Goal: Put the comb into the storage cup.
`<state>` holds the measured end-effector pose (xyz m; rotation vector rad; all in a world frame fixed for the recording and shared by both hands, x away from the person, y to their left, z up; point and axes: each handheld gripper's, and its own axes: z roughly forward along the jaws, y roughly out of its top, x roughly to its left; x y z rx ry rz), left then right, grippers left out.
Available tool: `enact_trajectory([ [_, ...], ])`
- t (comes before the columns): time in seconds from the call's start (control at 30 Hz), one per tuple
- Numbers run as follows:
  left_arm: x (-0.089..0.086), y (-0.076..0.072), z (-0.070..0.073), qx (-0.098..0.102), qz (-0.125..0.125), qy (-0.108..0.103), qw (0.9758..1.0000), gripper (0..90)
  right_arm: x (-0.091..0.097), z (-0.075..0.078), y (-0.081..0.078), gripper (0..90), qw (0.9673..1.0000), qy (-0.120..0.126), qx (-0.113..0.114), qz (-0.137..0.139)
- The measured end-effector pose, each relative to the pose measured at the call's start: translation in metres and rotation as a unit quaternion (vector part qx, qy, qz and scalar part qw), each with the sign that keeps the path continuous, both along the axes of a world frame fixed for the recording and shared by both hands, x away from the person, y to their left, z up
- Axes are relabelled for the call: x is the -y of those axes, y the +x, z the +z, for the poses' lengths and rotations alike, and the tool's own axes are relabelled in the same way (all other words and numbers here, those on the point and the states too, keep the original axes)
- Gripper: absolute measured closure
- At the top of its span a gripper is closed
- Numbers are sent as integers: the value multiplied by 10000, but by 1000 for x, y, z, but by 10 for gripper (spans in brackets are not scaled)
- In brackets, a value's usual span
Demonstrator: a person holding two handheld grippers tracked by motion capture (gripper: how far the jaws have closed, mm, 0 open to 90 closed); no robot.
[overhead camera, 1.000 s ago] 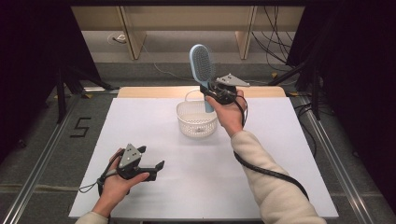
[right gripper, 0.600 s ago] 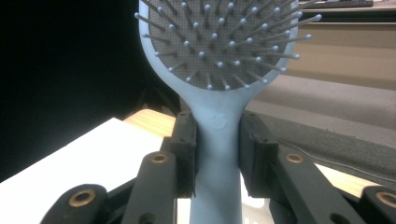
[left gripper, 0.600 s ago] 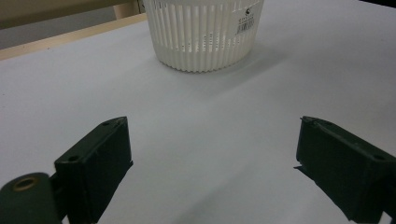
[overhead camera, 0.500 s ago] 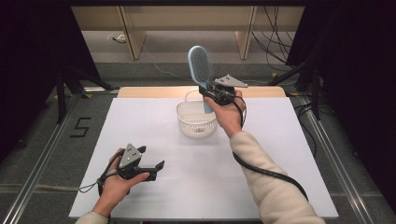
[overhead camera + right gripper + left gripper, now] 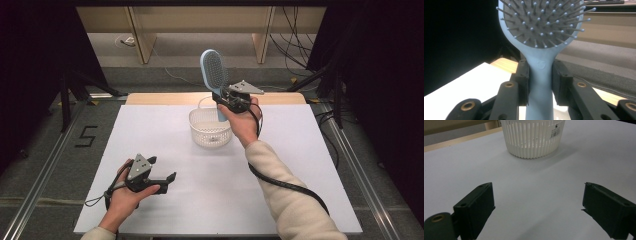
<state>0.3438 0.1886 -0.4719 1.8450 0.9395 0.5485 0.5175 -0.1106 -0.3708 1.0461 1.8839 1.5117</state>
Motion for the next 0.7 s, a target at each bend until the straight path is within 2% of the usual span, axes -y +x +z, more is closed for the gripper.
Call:
enact_trajectory([
  [0.7,0,0,0,1,4,-1,10000,100,-3,-7,0,702,10000,-68,-49,46],
])
